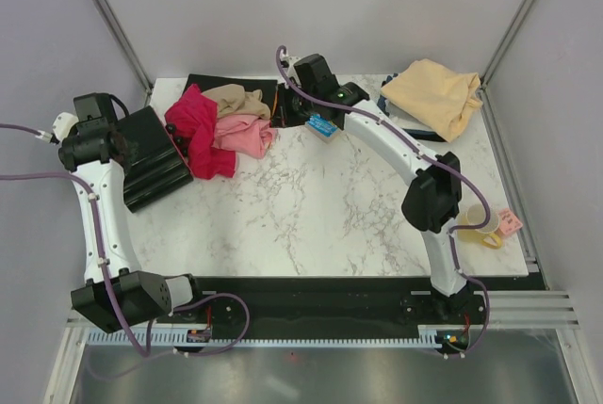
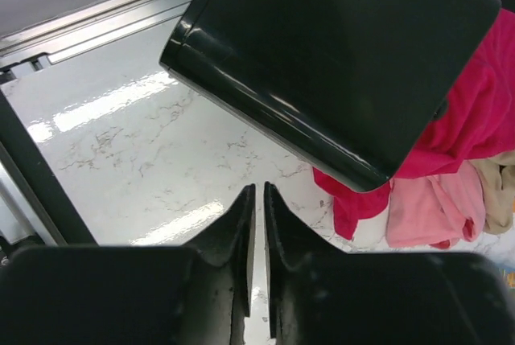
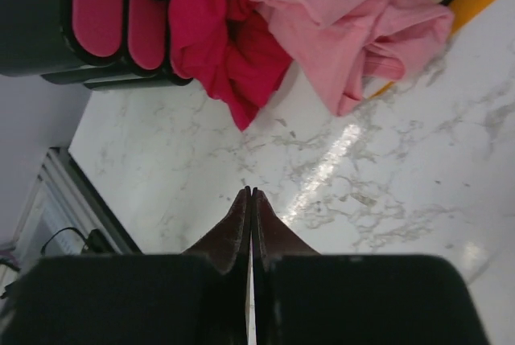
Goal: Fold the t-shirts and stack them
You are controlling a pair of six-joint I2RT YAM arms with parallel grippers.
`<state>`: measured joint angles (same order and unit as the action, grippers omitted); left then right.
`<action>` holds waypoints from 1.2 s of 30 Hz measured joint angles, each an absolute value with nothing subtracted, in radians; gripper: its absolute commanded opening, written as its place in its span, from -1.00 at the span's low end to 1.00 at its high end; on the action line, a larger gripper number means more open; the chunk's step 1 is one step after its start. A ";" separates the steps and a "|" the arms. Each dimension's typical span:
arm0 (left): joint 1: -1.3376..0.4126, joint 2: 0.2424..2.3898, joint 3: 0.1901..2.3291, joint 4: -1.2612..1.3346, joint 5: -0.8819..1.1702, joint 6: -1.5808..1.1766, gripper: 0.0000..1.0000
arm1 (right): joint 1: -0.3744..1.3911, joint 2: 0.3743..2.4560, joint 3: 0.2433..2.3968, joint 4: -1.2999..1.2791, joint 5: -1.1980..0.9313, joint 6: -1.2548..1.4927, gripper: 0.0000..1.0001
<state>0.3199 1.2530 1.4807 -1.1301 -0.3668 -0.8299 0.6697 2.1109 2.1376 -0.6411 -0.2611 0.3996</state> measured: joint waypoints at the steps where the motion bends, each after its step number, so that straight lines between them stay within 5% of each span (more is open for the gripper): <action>1: 0.323 1.254 1.481 -1.136 -0.375 -0.833 -0.96 | 0.670 2.128 2.138 -0.617 -0.304 0.422 -1.00; 13: 0.386 1.321 1.533 -1.186 -0.469 -0.862 -0.96 | 0.694 2.138 1.961 -0.444 -0.563 0.573 -1.00; 24: 0.510 1.570 1.764 -1.195 -0.464 -0.870 -0.96 | 0.548 1.791 1.476 -0.442 -0.517 0.555 -1.00; 36: 0.598 1.602 1.709 -1.160 -0.477 -0.805 -0.96 | 0.550 1.701 1.367 -0.442 -0.490 0.540 -1.00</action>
